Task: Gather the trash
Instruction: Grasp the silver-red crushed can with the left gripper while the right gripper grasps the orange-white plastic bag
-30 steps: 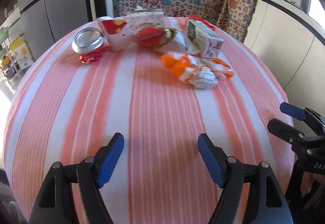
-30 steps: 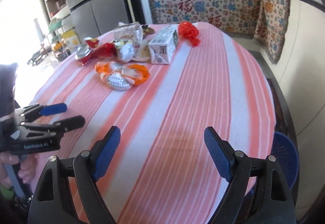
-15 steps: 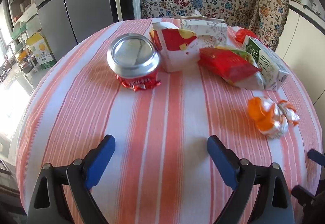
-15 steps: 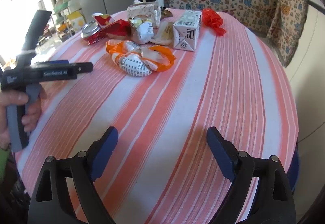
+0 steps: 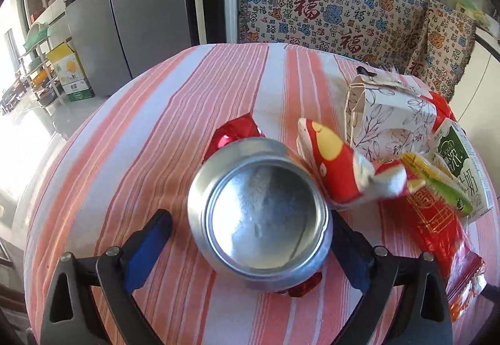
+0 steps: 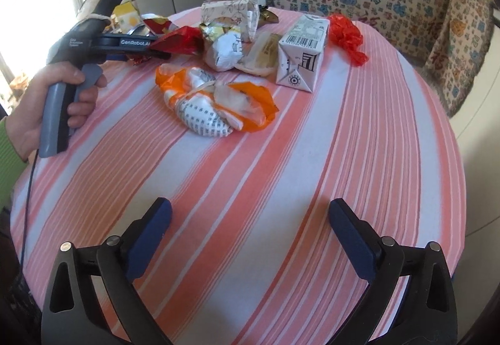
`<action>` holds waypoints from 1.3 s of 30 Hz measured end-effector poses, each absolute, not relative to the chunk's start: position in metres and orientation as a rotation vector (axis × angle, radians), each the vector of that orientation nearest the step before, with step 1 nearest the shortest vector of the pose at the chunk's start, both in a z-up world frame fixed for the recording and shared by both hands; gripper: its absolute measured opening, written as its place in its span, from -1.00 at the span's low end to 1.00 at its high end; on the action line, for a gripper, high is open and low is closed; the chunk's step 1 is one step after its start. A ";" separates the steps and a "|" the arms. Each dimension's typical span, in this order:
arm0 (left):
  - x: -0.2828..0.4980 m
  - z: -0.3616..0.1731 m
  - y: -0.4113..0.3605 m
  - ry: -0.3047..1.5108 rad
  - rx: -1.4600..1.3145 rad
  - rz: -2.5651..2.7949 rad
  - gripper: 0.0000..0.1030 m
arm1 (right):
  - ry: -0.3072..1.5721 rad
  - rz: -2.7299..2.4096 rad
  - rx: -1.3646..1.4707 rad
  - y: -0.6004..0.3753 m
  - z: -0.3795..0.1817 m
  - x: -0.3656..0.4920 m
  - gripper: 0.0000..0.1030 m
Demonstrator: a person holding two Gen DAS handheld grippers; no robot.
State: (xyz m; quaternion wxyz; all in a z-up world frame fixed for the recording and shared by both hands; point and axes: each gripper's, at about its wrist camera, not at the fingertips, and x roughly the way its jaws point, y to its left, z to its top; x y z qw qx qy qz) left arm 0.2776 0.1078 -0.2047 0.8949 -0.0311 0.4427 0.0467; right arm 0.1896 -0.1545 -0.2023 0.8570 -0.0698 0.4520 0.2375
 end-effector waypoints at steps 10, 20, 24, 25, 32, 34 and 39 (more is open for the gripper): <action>0.228 -0.195 0.119 0.909 -0.041 -0.032 -0.18 | 0.967 0.719 -0.118 -0.124 -0.190 0.248 0.69; 0.169 -0.193 0.125 0.901 -0.028 -0.093 0.19 | 1.069 0.930 -0.200 -0.100 -0.187 0.164 0.63; 0.170 -0.193 0.124 0.903 -0.027 -0.094 0.40 | 1.022 0.775 -0.201 -0.097 -0.175 0.187 0.76; 0.169 -0.193 0.124 0.898 -0.030 -0.096 0.40 | 1.024 0.756 -0.175 -0.093 -0.173 0.196 0.76; 0.168 -0.176 0.129 0.853 -0.055 -0.113 0.42 | 1.069 0.643 -0.200 -0.054 -0.184 0.230 0.78; 0.176 -0.175 0.129 0.864 -0.060 -0.118 0.42 | 1.089 0.626 -0.209 -0.050 -0.189 0.233 0.78; 0.189 -0.175 0.122 0.889 -0.030 -0.131 0.42 | 1.105 0.594 -0.207 -0.050 -0.191 0.229 0.48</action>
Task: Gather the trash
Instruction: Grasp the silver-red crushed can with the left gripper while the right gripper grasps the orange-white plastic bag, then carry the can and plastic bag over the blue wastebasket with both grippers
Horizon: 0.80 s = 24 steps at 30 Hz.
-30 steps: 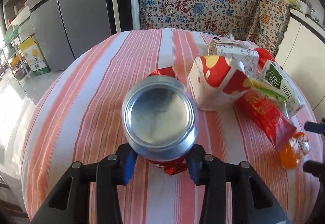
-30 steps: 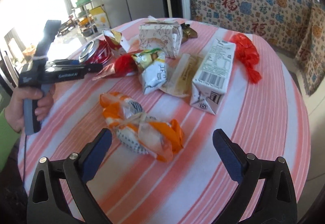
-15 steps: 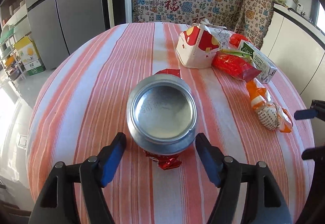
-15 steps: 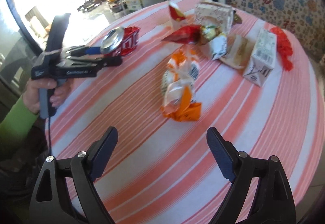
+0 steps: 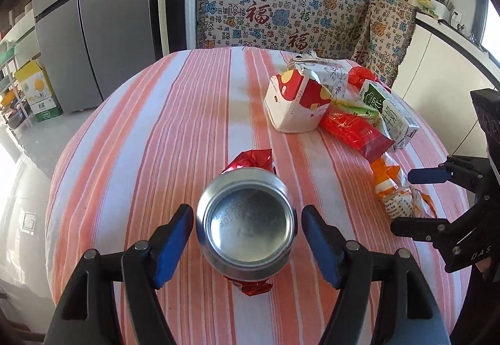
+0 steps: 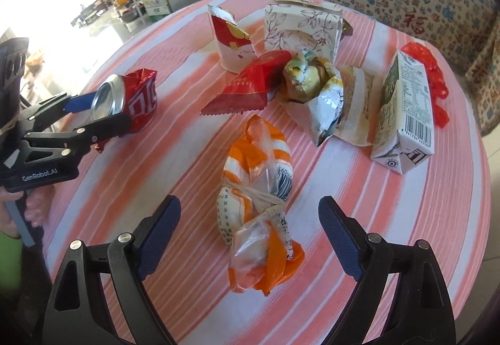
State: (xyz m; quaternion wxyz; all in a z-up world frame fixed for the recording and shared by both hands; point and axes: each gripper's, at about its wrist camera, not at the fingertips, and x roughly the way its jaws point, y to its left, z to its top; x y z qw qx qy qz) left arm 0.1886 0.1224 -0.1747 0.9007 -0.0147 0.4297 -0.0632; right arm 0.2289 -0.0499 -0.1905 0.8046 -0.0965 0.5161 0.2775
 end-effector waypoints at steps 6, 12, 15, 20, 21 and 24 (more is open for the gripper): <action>0.183 -0.171 0.121 0.884 -0.032 -0.134 0.19 | 1.079 0.607 -0.170 -0.064 -0.176 0.212 -0.14; 0.167 -0.166 0.106 0.885 -0.039 -0.150 0.19 | 1.041 0.622 -0.113 -0.083 -0.159 0.202 -0.14; 0.157 -0.162 0.092 0.881 -0.050 -0.165 0.19 | 1.032 0.617 -0.085 -0.097 -0.155 0.196 -0.14; 0.140 -0.154 0.067 0.863 -0.068 -0.205 0.19 | 1.016 0.595 -0.041 -0.125 -0.150 0.182 -0.14; 0.139 -0.152 0.060 0.861 -0.066 -0.216 0.19 | 1.012 0.589 -0.032 -0.131 -0.150 0.180 -0.14; 0.136 -0.146 0.039 0.853 -0.048 -0.250 0.19 | 1.003 0.570 -0.007 -0.148 -0.148 0.174 -0.13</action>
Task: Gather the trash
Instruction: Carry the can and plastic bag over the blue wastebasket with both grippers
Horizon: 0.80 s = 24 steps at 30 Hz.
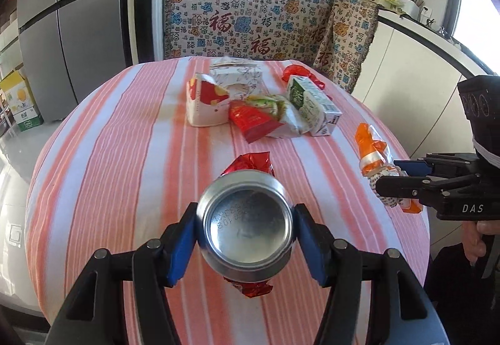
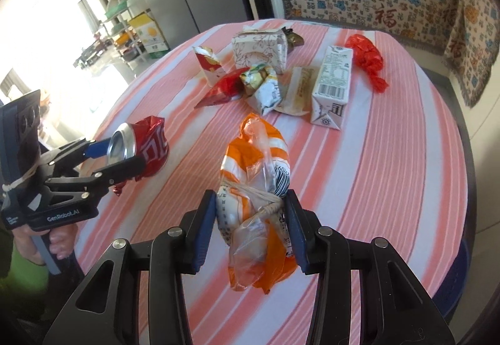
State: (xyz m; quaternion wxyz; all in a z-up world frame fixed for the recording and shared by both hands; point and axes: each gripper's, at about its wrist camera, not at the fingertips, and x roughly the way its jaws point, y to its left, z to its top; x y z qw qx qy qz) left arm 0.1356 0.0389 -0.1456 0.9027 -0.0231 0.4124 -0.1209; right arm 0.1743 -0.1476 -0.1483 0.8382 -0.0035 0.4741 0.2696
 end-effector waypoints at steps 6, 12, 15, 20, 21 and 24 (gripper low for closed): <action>0.139 -0.138 -0.007 0.848 -0.042 -0.322 0.19 | 0.984 0.524 0.055 -0.189 -0.147 0.161 -0.13; 0.143 -0.134 -0.060 0.849 -0.022 -0.407 0.19 | 0.971 0.442 0.116 -0.246 -0.146 0.151 -0.13; 0.146 -0.131 -0.088 0.853 -0.015 -0.452 0.19 | 0.963 0.375 0.146 -0.283 -0.146 0.148 -0.13; 0.147 -0.127 -0.146 0.852 0.014 -0.539 0.19 | 0.953 0.254 0.185 -0.348 -0.145 0.141 -0.13; 0.150 -0.127 -0.159 0.854 0.019 -0.556 0.19 | 0.953 0.226 0.189 -0.360 -0.145 0.140 -0.13; 0.153 -0.128 -0.195 0.863 0.037 -0.610 0.19 | 0.955 0.158 0.199 -0.397 -0.148 0.138 -0.13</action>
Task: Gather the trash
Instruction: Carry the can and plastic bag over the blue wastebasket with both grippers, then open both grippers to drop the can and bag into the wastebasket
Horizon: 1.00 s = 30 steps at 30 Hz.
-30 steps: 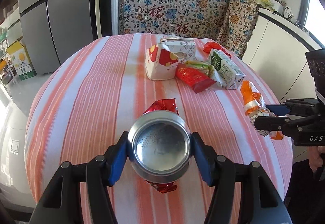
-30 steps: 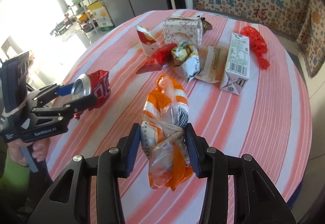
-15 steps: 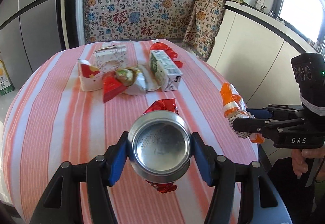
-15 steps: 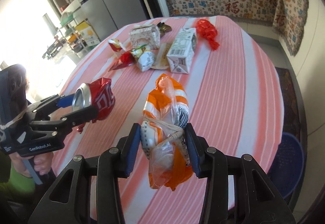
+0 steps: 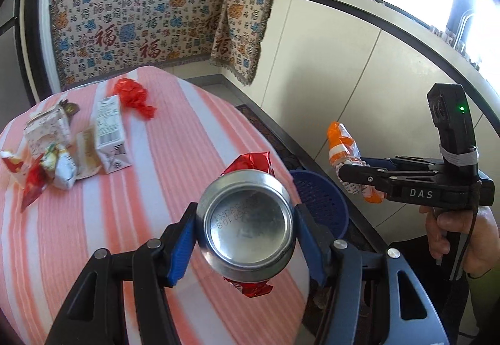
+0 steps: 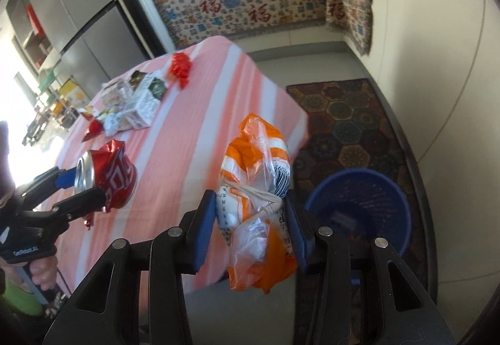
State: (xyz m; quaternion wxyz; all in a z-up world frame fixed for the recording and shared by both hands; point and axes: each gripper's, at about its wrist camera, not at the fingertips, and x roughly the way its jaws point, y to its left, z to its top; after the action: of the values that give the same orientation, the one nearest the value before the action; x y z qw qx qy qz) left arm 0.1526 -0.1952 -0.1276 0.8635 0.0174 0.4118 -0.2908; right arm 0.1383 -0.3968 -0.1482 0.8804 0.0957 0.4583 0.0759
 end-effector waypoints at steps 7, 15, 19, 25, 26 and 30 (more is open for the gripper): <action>0.170 -0.135 -0.267 0.886 0.071 -0.713 0.19 | 0.978 0.020 0.228 -0.470 -0.163 0.143 -0.13; 0.186 -0.172 -0.336 0.934 0.106 -0.760 0.19 | 0.993 -0.056 0.301 -0.528 -0.190 0.151 -0.13; 0.193 -0.194 -0.359 0.969 0.110 -0.764 0.19 | 0.995 -0.071 0.356 -0.548 -0.205 0.153 -0.13; 0.194 -0.216 -0.385 0.999 0.130 -0.775 0.19 | 1.000 -0.076 0.434 -0.569 -0.222 0.156 -0.13; 0.194 -0.219 -0.388 1.001 0.134 -0.776 0.19 | 0.999 -0.078 0.444 -0.572 -0.224 0.156 -0.13; 0.200 -0.231 -0.399 1.002 0.121 -0.780 0.20 | 0.986 -0.080 0.492 -0.579 -0.229 0.159 0.11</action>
State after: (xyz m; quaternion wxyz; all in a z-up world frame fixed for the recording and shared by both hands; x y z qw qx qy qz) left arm 0.2000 -0.3990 -0.2313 0.8034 0.0565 0.4679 -0.3639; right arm 0.1594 -0.5792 -0.2293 0.8511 0.2338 0.4685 -0.0382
